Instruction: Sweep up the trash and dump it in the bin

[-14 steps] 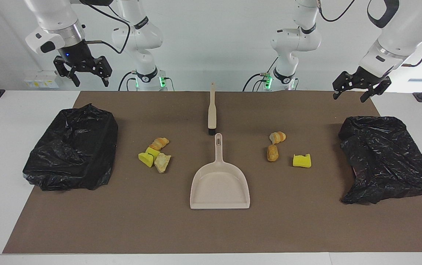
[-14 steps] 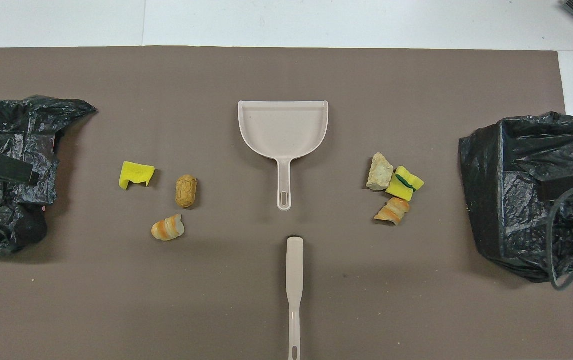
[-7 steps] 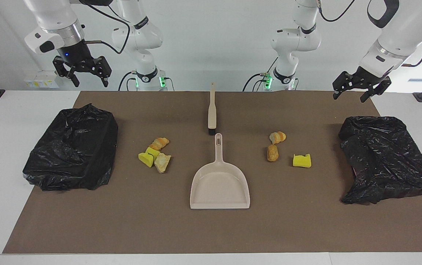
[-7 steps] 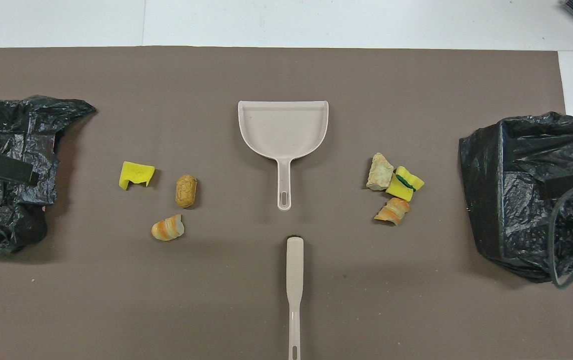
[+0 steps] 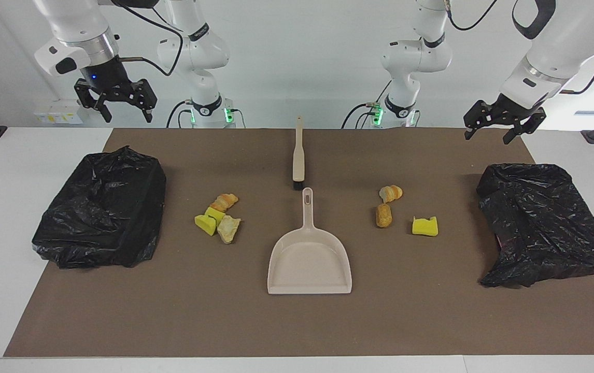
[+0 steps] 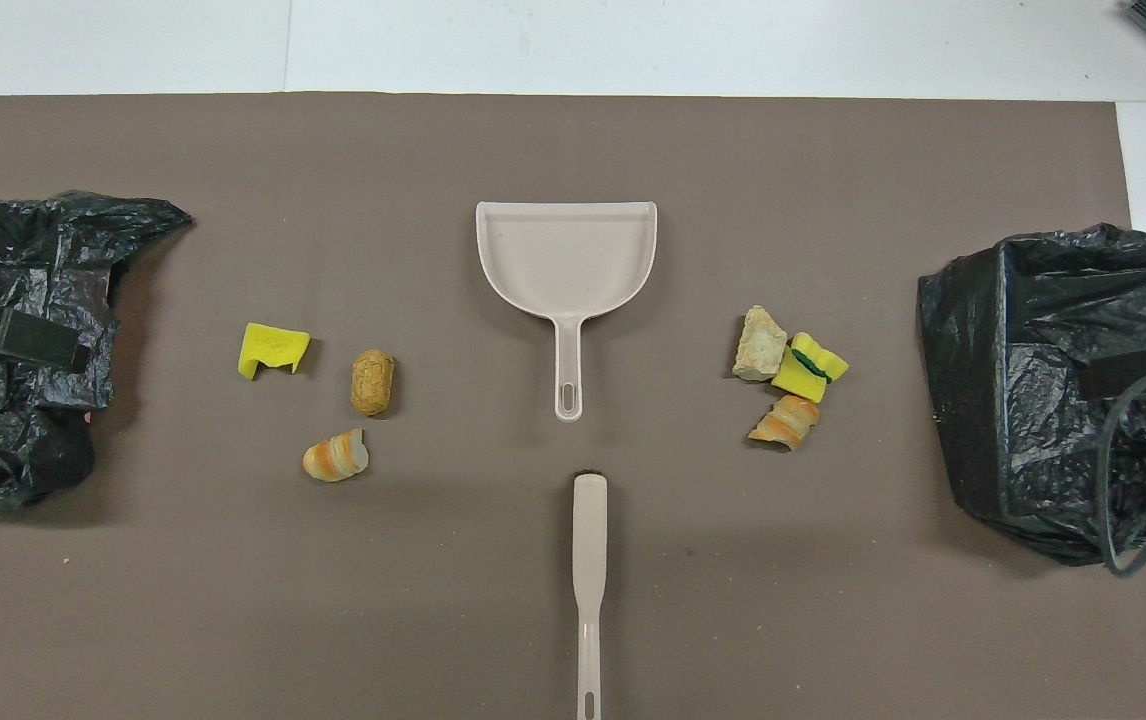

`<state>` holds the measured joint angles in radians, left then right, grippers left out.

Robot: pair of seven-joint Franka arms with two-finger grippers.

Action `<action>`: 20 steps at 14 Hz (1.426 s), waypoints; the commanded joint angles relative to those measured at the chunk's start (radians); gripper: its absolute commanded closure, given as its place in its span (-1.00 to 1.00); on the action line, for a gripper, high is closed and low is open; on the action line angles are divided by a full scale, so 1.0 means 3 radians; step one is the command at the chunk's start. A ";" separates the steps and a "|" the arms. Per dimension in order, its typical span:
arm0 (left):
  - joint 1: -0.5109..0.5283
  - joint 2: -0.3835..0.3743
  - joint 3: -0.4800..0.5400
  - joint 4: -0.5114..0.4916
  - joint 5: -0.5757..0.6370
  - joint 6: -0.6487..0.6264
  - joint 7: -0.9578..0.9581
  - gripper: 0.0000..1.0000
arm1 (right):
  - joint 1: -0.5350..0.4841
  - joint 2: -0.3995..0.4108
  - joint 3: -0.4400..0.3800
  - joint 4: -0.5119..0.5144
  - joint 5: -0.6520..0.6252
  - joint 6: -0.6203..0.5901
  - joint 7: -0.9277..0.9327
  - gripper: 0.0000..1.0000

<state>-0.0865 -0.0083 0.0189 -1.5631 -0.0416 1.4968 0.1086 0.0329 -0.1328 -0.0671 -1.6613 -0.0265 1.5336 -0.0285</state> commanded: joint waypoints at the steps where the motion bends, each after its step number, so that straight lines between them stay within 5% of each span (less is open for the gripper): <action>1: -0.0034 -0.0049 -0.0149 -0.0015 0.0026 -0.0024 -0.0203 -1.00 | -0.0033 -0.0063 -0.0006 -0.0082 0.0047 0.0083 -0.0084 -1.00; 11: -0.0034 -0.0238 -0.1202 -0.0164 -0.0055 -0.0080 -0.1027 -1.00 | -0.0038 -0.0063 -0.0012 -0.0082 0.0047 0.0037 -0.0089 -1.00; 20: -0.0186 -0.0463 -0.1985 -0.0644 -0.0351 0.0052 -0.1834 -1.00 | -0.0038 -0.0063 -0.0017 -0.0077 0.0047 0.0027 -0.0130 -1.00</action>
<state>-0.1077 -0.0988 -0.5829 -1.6790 -0.1052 1.4755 -0.3977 0.0323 -0.1329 -0.0733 -1.6632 -0.0265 1.5319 -0.0318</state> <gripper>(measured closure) 0.000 0.000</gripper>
